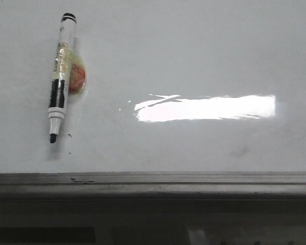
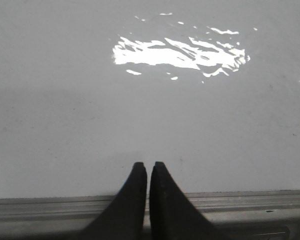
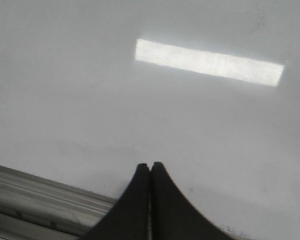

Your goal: Write number 7 on whiteboard

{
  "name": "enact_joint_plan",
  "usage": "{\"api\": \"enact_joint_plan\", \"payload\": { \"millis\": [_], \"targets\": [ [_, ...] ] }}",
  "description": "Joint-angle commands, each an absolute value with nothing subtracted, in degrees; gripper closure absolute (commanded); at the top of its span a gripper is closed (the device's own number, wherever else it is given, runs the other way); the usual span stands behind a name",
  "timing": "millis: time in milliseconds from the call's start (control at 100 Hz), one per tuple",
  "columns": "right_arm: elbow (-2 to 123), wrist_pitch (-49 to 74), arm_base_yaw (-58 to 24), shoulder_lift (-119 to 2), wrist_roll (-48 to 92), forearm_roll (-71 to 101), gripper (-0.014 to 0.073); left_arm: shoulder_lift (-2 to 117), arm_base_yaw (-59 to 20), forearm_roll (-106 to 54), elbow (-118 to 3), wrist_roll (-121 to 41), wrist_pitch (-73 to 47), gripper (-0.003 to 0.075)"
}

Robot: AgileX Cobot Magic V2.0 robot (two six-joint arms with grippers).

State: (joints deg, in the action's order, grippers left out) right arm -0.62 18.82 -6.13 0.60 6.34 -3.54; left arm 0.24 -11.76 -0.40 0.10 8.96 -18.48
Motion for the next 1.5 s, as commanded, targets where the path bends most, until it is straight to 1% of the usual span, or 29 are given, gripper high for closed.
{"api": "enact_joint_plan", "payload": {
  "millis": [0,840,890,980,1050,1100,1150,1250,1410,1490],
  "targets": [
    [-1.5,17.4,-5.4,1.6,6.5,-4.5,0.0659,0.9,-11.7,-0.8,1.4,9.5,-14.6,0.0741],
    [-1.5,17.4,-5.4,1.6,6.5,-4.5,0.0659,0.9,-11.7,1.0,1.4,9.4,-14.6,0.0741],
    [-1.5,16.5,-5.4,1.6,6.5,-4.8,0.0659,0.9,-11.7,2.7,1.4,9.4,-14.4,0.0741],
    [-1.5,10.3,-5.4,1.6,6.5,-4.9,0.0659,0.9,-11.7,3.1,1.4,9.4,-12.0,0.0741],
    [-1.5,3.0,-5.4,1.6,6.4,-2.4,0.0659,0.9,-11.8,-5.9,1.4,9.4,-7.8,0.0741],
    [-1.5,-1.8,-5.4,1.6,6.4,1.1,0.0659,0.9,-11.9,-17.2,1.4,9.4,-5.2,0.0741],
    [-1.5,-6.1,-5.4,1.6,6.4,4.9,0.0659,0.9,-11.9,-24.8,1.4,9.4,-3.3,0.0741],
    [-1.5,-12.2,-5.4,1.6,6.2,14.6,0.0659,0.9,-11.9,-30.9,1.4,9.5,0.0,0.0741],
    [-1.3,-12.8,-5.4,1.6,6.2,33.7,0.0659,0.9,-11.9,-42.7,1.1,9.5,1.0,0.0741],
    [0.3,-10.6,-5.4,1.6,6.2,36.6,0.0659,0.9,-11.9,-47.0,0.6,9.5,0.4,0.0741]
  ]
}}
